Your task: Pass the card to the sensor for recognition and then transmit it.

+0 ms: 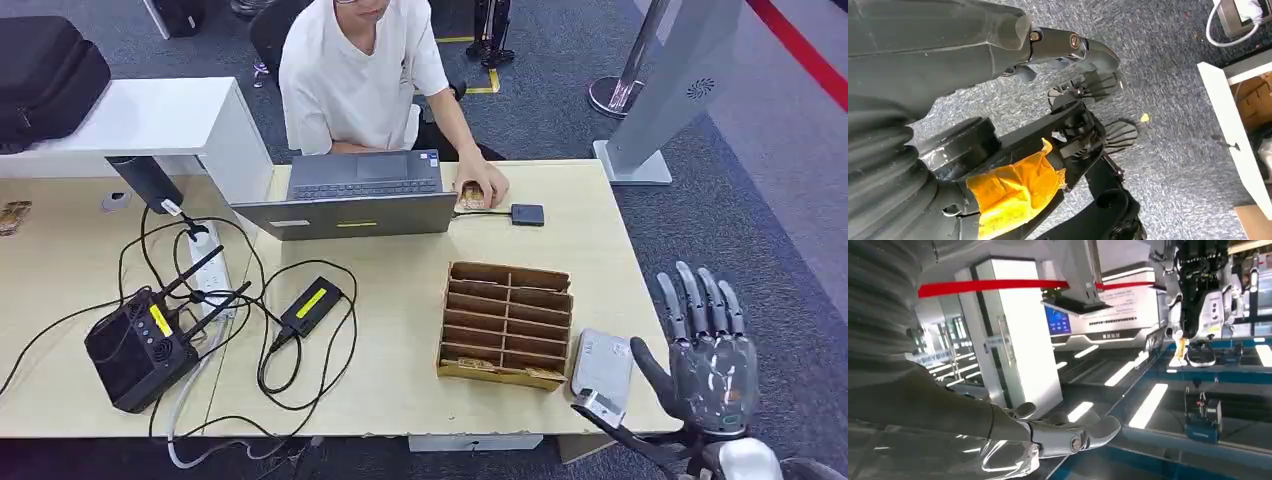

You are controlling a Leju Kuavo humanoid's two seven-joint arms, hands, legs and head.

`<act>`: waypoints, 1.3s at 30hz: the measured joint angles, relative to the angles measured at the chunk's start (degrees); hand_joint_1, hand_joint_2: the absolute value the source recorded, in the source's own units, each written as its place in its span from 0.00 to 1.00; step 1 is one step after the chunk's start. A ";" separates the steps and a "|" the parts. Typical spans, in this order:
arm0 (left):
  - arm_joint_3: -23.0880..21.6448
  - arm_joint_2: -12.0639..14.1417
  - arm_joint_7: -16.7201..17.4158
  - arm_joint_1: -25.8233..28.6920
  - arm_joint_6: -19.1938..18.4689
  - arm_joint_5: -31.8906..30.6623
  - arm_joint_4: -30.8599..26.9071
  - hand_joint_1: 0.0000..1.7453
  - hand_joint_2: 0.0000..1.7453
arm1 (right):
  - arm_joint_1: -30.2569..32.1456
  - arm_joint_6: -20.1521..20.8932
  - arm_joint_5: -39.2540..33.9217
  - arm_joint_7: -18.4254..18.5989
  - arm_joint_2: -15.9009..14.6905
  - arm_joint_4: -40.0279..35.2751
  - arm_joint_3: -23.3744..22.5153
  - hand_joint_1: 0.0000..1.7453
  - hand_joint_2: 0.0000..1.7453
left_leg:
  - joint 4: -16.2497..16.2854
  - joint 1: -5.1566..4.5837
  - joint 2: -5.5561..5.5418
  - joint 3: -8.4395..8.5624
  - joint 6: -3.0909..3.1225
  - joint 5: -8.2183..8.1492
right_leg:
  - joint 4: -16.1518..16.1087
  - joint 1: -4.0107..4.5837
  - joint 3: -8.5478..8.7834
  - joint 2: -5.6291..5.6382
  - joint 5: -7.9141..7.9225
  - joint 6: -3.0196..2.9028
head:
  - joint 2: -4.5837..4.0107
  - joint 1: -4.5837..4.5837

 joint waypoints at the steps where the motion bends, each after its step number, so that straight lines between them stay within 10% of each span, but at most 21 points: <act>1: 0.22 0.00 -0.04 -0.02 0.00 -0.04 0.00 0.00 1.00 | 0.42 0.00 -0.20 0.00 0.15 -0.18 0.04 0.00 1.00 | 0.00 0.00 0.00 0.00 0.00 0.00 | 0.00 0.00 0.00 0.00 0.00 0.00 | 0.00 0.02; 16: 2.47 0.00 -0.79 -0.04 -0.04 -1.14 0.02 0.00 1.00 | 4.82 0.07 -1.60 3.70 0.35 -0.74 1.47 0.00 1.00 | 0.00 0.00 0.01 0.01 -0.01 -0.01 | -0.01 0.00 0.00 0.00 -0.01 0.00 | 0.00 0.02; 28: 4.09 0.52 -2.27 0.06 -1.38 -2.82 0.20 0.00 1.00 | 8.22 9.57 -11.06 4.76 -7.60 -2.01 6.11 0.00 1.00 | 0.00 -0.01 0.01 0.02 0.08 -0.08 | -0.03 0.00 0.03 0.00 -0.04 0.06 | 0.00 0.02; 32: 2.86 0.59 -11.00 1.49 -0.74 -10.39 -0.20 0.00 1.00 | 10.55 10.36 -11.52 7.48 -8.50 -2.54 7.67 0.00 1.00 | 0.00 -0.01 -0.03 0.05 0.10 -0.12 | -0.02 0.00 0.12 -0.04 -0.14 0.05 | 0.00 0.02; 39: 0.76 0.61 -11.24 4.38 -0.87 -11.21 -3.52 0.00 1.00 | 10.66 11.04 -14.32 8.11 -9.53 -2.43 11.80 0.00 1.00 | -0.01 0.00 0.13 0.21 0.02 -0.27 | -0.03 0.00 0.21 0.14 -0.22 0.03 | 0.00 0.02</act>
